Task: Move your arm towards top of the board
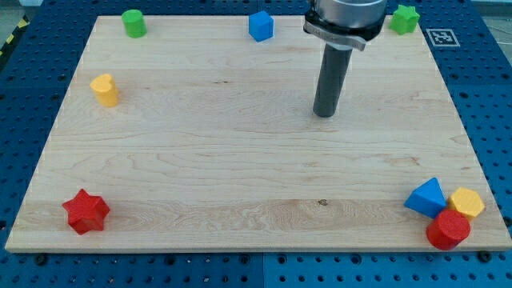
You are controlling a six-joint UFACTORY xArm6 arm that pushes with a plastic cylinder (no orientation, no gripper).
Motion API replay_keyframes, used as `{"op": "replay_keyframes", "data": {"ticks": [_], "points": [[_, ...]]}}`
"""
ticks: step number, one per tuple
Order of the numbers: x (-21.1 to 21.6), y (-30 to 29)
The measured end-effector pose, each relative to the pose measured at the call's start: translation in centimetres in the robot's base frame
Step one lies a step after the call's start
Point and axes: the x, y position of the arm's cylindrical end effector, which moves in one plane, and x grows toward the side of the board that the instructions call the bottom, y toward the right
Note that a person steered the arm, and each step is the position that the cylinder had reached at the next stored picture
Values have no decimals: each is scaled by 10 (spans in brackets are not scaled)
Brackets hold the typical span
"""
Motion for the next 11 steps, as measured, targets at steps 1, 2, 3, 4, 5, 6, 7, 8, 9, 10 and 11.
{"op": "replay_keyframes", "data": {"ticks": [1,2,3,4,5,6,7,8,9,10,11], "points": [[-23,4],[-45,7],[-62,7],[-81,7],[-103,7],[-129,9],[-148,11],[-170,12],[-194,14],[-206,13],[-219,15]]}}
